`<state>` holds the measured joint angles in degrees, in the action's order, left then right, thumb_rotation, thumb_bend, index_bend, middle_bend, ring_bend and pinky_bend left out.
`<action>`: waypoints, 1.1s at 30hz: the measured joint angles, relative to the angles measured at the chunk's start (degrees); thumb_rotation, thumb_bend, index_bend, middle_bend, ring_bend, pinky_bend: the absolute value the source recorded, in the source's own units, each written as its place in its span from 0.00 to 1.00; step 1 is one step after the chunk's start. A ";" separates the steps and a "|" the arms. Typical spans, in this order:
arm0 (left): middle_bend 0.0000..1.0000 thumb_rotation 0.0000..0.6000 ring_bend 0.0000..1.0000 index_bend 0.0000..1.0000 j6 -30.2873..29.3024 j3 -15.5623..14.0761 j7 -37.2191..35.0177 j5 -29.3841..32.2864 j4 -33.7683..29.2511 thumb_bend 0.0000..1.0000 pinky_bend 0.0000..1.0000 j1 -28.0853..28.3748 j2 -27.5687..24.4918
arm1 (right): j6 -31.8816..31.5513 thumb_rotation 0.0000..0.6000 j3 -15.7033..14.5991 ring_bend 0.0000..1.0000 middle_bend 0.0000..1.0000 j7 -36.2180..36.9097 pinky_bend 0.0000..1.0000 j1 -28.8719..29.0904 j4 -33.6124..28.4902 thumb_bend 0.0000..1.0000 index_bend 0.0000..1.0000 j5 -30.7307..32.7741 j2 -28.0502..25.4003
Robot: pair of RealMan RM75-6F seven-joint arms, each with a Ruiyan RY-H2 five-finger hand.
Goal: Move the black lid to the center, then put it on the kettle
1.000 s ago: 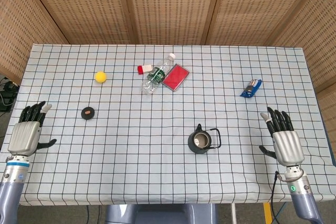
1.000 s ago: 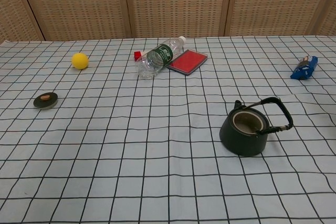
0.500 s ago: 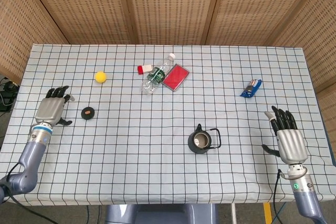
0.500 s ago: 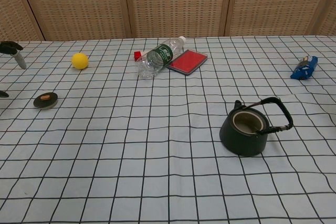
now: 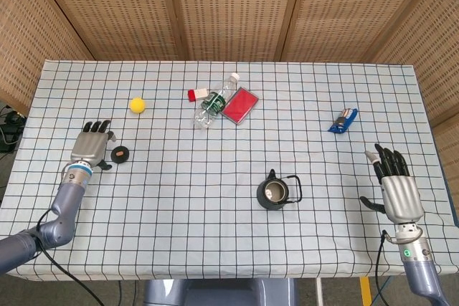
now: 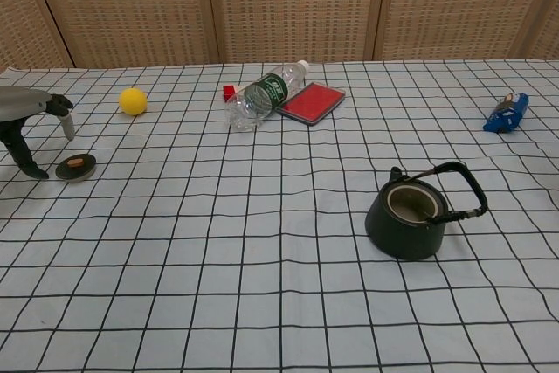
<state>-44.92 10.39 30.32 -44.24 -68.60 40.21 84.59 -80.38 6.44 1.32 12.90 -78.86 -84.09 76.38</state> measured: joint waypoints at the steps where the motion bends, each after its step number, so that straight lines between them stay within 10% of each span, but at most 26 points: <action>1: 0.00 1.00 0.00 0.33 0.11 -0.09 0.12 0.40 0.42 0.13 0.00 0.20 0.26 | 0.00 1.00 -0.01 0.00 0.00 -0.01 0.00 0.01 0.02 0.17 0.13 -0.03 0.01; 33: 0.00 1.00 0.00 0.41 0.08 -1.93 -0.35 0.76 3.21 0.28 0.00 3.95 4.17 | -0.47 1.00 0.18 0.00 0.00 0.65 0.00 -0.15 -0.17 0.17 0.13 -0.10 -0.25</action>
<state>-44.83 8.46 29.97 -43.48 -65.38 44.17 88.75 -80.85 6.62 1.97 12.75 -79.03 -84.19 76.13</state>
